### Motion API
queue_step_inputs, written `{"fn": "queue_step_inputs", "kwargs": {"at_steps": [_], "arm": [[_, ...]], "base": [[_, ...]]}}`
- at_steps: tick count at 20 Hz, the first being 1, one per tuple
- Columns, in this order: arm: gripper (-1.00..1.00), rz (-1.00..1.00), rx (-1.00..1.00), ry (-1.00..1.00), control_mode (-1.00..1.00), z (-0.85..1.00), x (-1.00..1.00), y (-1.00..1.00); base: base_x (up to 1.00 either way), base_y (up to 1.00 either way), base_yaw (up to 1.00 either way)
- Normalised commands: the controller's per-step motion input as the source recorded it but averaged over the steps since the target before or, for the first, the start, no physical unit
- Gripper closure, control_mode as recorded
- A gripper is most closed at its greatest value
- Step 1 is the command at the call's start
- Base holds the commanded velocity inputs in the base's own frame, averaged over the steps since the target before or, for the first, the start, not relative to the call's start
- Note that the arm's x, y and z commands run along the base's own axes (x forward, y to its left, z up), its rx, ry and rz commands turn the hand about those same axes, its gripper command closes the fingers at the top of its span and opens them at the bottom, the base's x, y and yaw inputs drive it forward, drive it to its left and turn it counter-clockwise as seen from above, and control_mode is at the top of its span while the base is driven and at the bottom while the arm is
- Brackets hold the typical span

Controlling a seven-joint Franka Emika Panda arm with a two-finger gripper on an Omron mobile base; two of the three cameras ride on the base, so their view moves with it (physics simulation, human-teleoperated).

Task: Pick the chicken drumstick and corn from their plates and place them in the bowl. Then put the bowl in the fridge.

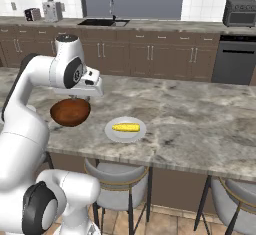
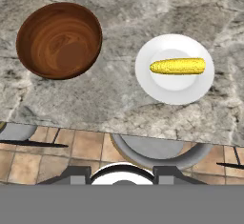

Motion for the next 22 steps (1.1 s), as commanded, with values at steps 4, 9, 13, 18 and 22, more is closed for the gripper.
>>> {"fn": "queue_step_inputs", "kwargs": {"at_steps": [4, 9, 13, 18, 22], "arm": [[-1.00, 0.00, 0.00, 0.00, 1.00, 0.00, 0.00, 0.00], [-1.00, 0.00, 0.00, 0.00, 1.00, 0.00, 0.00, 0.00], [-1.00, 0.00, 0.00, 0.00, 1.00, 0.00, 0.00, 0.00], [-1.00, 0.00, 0.00, 0.00, 1.00, 0.00, 0.00, 0.00], [-1.00, 0.00, 0.00, 0.00, 1.00, 0.00, 0.00, 0.00]], "base": [[0.00, 0.00, 0.00], [0.00, 0.00, 0.00], [-0.22, 0.08, -0.01], [-0.05, 0.78, -0.01], [0.01, 0.83, -0.03]]}}
